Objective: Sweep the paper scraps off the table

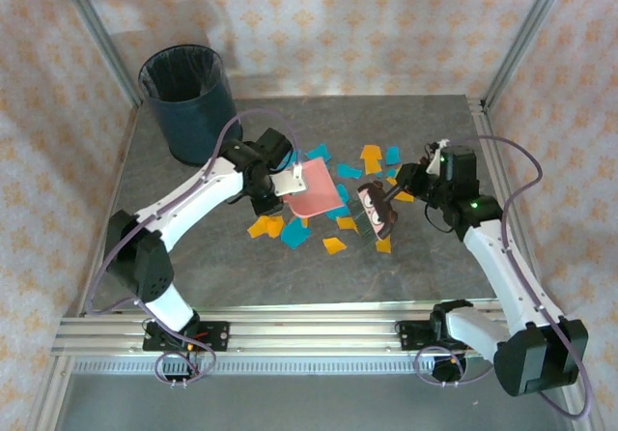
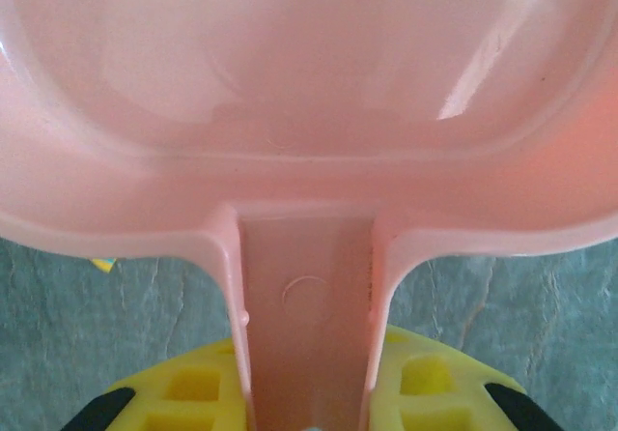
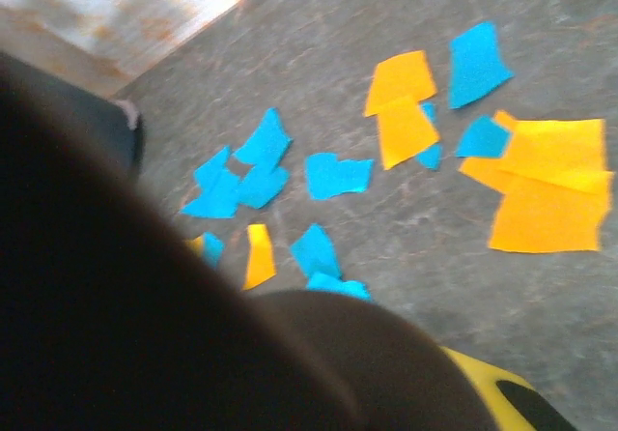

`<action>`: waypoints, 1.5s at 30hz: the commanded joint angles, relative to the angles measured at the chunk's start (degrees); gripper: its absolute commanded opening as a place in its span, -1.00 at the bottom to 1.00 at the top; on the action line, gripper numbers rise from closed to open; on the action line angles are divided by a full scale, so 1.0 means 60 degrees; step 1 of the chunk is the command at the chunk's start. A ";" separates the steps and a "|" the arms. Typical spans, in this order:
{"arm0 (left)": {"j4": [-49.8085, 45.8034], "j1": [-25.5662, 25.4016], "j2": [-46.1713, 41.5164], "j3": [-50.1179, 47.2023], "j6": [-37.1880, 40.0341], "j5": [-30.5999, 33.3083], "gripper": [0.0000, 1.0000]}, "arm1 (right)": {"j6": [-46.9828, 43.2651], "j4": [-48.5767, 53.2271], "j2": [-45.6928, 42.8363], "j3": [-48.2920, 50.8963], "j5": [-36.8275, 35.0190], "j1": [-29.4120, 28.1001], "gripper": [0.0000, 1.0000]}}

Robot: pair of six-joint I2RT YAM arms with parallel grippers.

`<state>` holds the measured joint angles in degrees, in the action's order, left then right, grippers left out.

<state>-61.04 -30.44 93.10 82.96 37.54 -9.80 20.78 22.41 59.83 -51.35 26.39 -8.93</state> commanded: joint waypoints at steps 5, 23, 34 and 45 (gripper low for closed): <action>-0.1044 0.0224 -0.0979 -0.0144 -0.0389 -0.0255 -1.00 | 0.0346 -0.1921 0.0819 0.0216 0.2026 -0.0172 -1.00; -0.1655 0.0209 -0.1306 -0.0323 -0.1142 -0.0240 -1.00 | -0.1022 -0.3973 0.1857 0.1656 0.1323 -0.1290 -1.00; -0.1656 0.0057 -0.1527 -0.0654 -0.0922 -0.0402 -1.00 | -0.1815 -0.3787 0.0802 0.2143 -0.1350 -0.1289 -1.00; -0.1463 -0.0339 -0.1469 -0.0902 -0.0769 -0.0399 -1.00 | -0.1866 -0.3155 -0.0243 0.2123 -0.3281 -0.1294 -1.00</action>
<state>-69.73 -31.88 85.65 78.39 31.59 -12.67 10.94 2.66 60.23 -38.76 11.40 -16.62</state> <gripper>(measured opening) 0.238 0.263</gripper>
